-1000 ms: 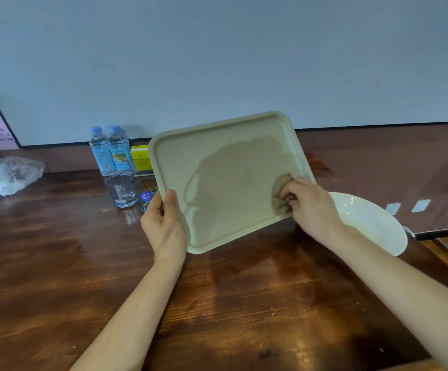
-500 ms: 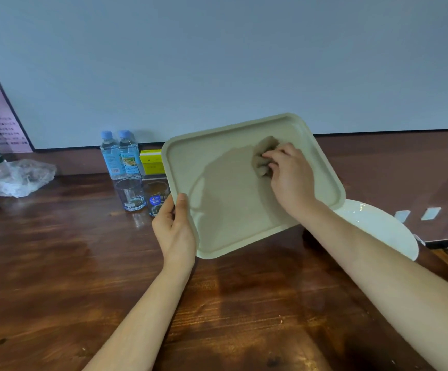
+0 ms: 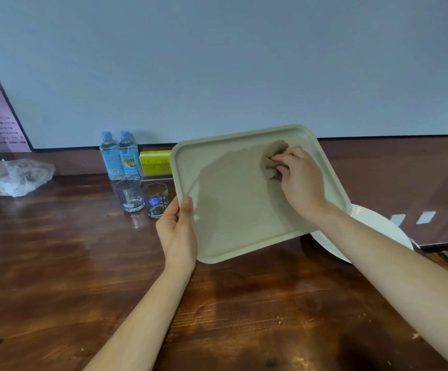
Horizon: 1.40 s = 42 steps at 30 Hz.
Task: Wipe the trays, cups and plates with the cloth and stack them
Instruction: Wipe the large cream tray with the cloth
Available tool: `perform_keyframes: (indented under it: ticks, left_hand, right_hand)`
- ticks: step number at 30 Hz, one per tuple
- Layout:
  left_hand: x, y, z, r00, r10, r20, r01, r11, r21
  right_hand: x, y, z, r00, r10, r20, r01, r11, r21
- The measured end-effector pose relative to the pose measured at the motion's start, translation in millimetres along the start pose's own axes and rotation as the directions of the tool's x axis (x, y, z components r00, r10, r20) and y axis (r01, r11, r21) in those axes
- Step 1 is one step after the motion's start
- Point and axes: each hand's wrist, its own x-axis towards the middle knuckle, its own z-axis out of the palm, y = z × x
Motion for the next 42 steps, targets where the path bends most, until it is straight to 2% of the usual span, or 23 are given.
perform_keyframes:
  ticks: [2, 4, 7, 8, 13, 16, 22, 27, 29, 32, 34, 36, 38, 40, 42]
  left_hand:
    - [0, 3, 0, 1.000, -0.003, 0.011, 0.003, 1.000, -0.004]
    - [1, 1, 1, 1.000, 0.002, 0.031, -0.002, 1.000, 0.005]
    - [-1, -2, 2, 0.997, 0.047, 0.063, -0.050, 0.998, 0.044]
    - [-3, -3, 3, 0.996, 0.052, 0.077, -0.057, 0.996, 0.064]
    - [-17, 5, 12, 0.984, 0.047, 0.173, -0.053, 0.998, 0.031]
    - [-18, 6, 12, 0.985, 0.041, 0.170, -0.045, 0.999, 0.022]
    - [-6, 6, 5, 0.996, 0.067, 0.064, -0.069, 0.997, 0.018]
    - [-2, 5, 2, 0.994, 0.089, 0.060, -0.091, 0.995, 0.038]
    - [-6, 9, 7, 0.993, 0.097, 0.073, -0.100, 0.995, 0.030]
    - [-13, 17, 13, 0.991, 0.099, 0.095, -0.102, 0.994, 0.026]
    - [-19, 23, 14, 0.988, 0.078, 0.137, -0.080, 0.997, 0.010]
    - [-24, 28, 13, 0.982, 0.072, 0.173, -0.072, 0.997, -0.007]
    - [-27, 32, 11, 0.980, 0.087, 0.178, -0.091, 0.996, 0.016]
    - [-26, 37, 7, 0.981, 0.131, 0.142, -0.139, 0.989, 0.052]
    - [-24, 40, 2, 0.975, 0.194, 0.107, -0.207, 0.970, 0.129]
  right_hand:
    - [-10, -11, 3, 0.999, -0.050, 0.014, 0.050, 0.997, 0.051]
    - [-34, -36, 9, 0.976, -0.185, 0.119, 0.161, 0.969, 0.188]
    - [-60, -67, 18, 0.853, -0.468, 0.232, 0.396, 0.869, 0.297]
    - [-56, -73, 21, 0.829, -0.509, 0.231, 0.435, 0.847, 0.304]
    - [2, -98, 30, 0.938, -0.327, 0.112, 0.286, 0.916, 0.282]
    - [17, -112, 31, 0.959, -0.267, 0.093, 0.235, 0.936, 0.262]
    - [-40, -111, 28, 0.870, -0.410, 0.275, 0.324, 0.894, 0.308]
    - [-80, -89, 8, 0.781, -0.489, 0.389, 0.365, 0.862, 0.352]
    - [-81, -89, 3, 0.827, -0.448, 0.340, 0.343, 0.881, 0.327]
    - [-60, -97, 4, 0.937, -0.294, 0.187, 0.229, 0.924, 0.306]
    - [-39, -107, 2, 0.982, -0.170, 0.077, 0.129, 0.917, 0.378]
    - [-21, -121, -1, 0.996, -0.093, 0.009, 0.077, 0.871, 0.486]
    - [-11, -137, -6, 0.990, -0.139, -0.023, 0.129, 0.837, 0.532]
    - [-8, -147, -11, 0.957, -0.289, -0.006, 0.250, 0.816, 0.520]
    - [-9, -153, -11, 0.882, -0.470, 0.030, 0.410, 0.799, 0.440]
